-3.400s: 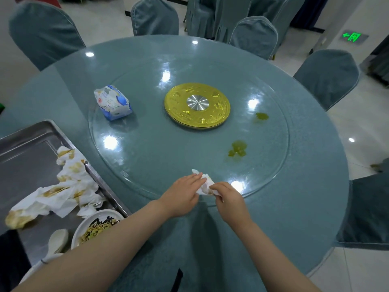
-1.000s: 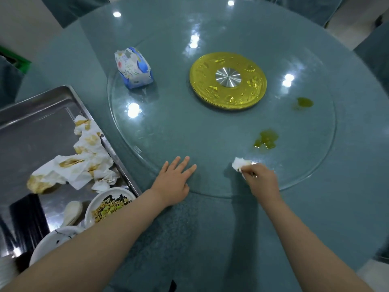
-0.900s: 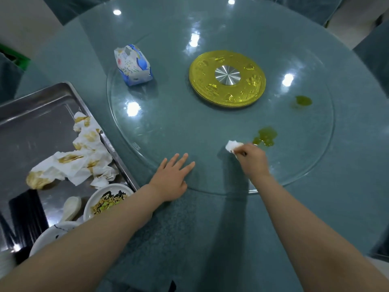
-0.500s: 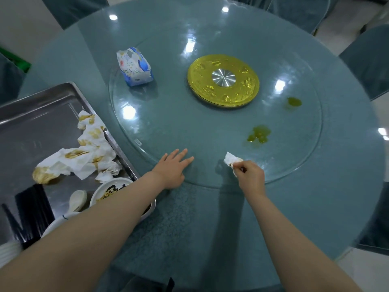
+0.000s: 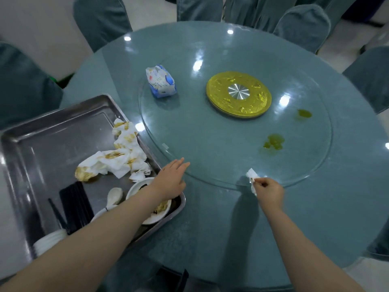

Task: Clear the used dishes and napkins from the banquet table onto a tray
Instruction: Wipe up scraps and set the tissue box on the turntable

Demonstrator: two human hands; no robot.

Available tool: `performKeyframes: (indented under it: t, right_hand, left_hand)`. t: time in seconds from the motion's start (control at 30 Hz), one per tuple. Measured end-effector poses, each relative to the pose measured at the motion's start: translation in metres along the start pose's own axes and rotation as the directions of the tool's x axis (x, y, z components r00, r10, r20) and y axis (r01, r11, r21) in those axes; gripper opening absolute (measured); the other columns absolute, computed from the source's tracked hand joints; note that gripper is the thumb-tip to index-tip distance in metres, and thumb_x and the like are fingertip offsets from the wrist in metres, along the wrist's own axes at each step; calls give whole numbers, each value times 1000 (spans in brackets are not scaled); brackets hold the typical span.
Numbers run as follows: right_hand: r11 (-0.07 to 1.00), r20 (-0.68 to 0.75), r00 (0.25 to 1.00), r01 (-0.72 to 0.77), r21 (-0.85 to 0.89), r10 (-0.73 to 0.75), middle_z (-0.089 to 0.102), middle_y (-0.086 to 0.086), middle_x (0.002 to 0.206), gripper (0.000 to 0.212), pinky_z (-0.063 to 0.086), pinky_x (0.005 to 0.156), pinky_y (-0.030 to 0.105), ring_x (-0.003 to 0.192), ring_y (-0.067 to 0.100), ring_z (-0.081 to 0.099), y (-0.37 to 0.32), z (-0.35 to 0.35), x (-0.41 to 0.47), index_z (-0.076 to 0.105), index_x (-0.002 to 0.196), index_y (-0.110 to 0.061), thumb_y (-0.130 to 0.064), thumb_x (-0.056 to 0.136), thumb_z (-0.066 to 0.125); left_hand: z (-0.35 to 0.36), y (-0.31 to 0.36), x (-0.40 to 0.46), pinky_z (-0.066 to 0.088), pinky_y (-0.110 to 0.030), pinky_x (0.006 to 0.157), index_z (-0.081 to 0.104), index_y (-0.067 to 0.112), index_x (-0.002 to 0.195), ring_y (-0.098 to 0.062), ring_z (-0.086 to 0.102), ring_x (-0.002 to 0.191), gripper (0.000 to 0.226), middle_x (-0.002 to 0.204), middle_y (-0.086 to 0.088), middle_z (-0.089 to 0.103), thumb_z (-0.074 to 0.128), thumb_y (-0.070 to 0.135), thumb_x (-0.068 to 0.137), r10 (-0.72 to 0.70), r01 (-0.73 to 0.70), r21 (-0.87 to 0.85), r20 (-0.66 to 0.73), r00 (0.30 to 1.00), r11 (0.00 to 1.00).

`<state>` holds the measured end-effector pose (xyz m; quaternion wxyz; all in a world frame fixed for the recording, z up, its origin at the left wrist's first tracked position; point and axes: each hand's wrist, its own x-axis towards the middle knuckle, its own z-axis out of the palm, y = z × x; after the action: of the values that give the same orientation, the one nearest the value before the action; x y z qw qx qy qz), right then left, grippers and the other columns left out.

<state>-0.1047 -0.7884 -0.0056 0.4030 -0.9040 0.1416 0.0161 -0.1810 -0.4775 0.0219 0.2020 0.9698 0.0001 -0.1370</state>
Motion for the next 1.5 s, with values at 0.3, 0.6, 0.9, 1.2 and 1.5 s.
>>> performKeyframes:
  t: [0.3, 0.6, 0.9, 1.2, 1.5]
  right_hand:
    - [976, 181, 974, 101, 191, -136, 65, -6, 72, 17, 44, 65, 27, 70, 16, 60, -92, 79, -63, 59, 72, -25, -19, 82, 72]
    - [900, 423, 810, 275, 338, -407, 69, -7, 76, 20, 55, 72, 31, 74, 12, 65, -214, 169, -124, 66, 73, -33, -17, 83, 72]
    - [848, 647, 560, 433, 305, -518, 51, -5, 141, 44, 48, 81, 26, 97, 9, 56, -308, 210, -173, 50, 138, -31, -19, 95, 52]
    - [877, 683, 568, 412, 245, -458, 51, -9, 135, 43, 41, 64, 15, 88, 1, 54, -289, 206, -173, 47, 138, -37, -26, 96, 51]
    - [896, 638, 659, 428, 118, -398, 50, -5, 143, 46, 37, 95, 25, 129, 16, 47, -237, 176, -138, 48, 140, -22, -18, 94, 53]
  left_hand:
    - [-30, -62, -69, 11, -33, 119, 22, 19, 152, -19, 11, 147, 63, 160, -2, 16, 46, 20, 94, -131, 104, -135, -215, 968, 985]
    - [-45, -123, -144, 13, -34, 119, 21, 18, 153, -18, 10, 148, 66, 160, -2, 14, 50, 21, 94, -374, 291, -294, -284, 883, 911]
    - [-48, -151, -193, 17, -35, 118, 23, 18, 152, -19, 15, 146, 67, 159, -2, 19, 52, 17, 92, -491, 368, -378, -314, 812, 850]
    - [-48, -151, -195, 14, -36, 120, 20, 19, 153, -17, 9, 147, 67, 161, 0, 12, 50, 17, 92, -474, 351, -373, -323, 819, 859]
    - [-46, -120, -165, 10, -34, 119, 20, 19, 153, -18, 7, 147, 65, 160, -1, 13, 48, 18, 95, -383, 280, -333, -299, 874, 900]
